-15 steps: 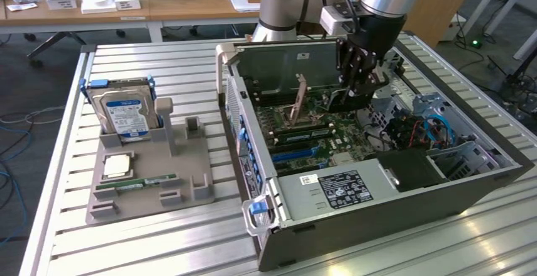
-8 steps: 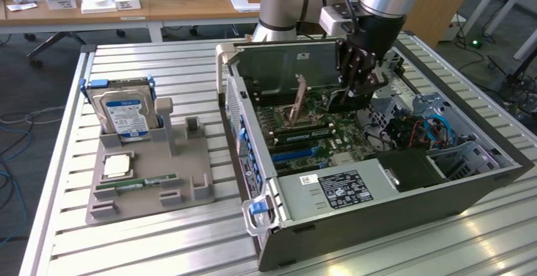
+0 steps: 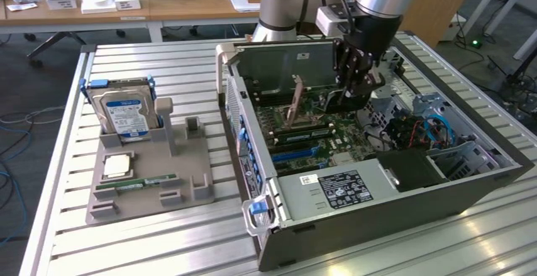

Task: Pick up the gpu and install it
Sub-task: 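Insert the gpu into the slot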

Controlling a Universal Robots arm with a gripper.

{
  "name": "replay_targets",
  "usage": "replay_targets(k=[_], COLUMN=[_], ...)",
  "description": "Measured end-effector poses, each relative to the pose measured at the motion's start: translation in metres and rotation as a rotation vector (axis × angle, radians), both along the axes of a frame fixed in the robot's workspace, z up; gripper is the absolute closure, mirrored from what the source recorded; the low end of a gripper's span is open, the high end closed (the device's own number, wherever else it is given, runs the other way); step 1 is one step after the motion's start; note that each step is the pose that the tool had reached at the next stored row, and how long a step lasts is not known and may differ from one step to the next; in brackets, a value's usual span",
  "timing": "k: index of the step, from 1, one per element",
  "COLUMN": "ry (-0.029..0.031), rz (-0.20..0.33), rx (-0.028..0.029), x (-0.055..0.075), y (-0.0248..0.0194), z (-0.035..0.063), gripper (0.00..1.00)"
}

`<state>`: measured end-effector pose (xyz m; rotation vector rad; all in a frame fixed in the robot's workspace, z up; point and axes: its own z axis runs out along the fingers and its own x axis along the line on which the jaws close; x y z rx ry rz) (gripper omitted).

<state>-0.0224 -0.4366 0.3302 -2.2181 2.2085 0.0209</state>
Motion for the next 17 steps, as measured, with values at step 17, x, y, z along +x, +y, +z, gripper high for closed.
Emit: replay_targets(k=[17], ry=[-0.0064], rz=[0.000], rx=[0.0000], x=[-0.0032], y=[0.0000], z=[-0.0066], gripper=[0.74])
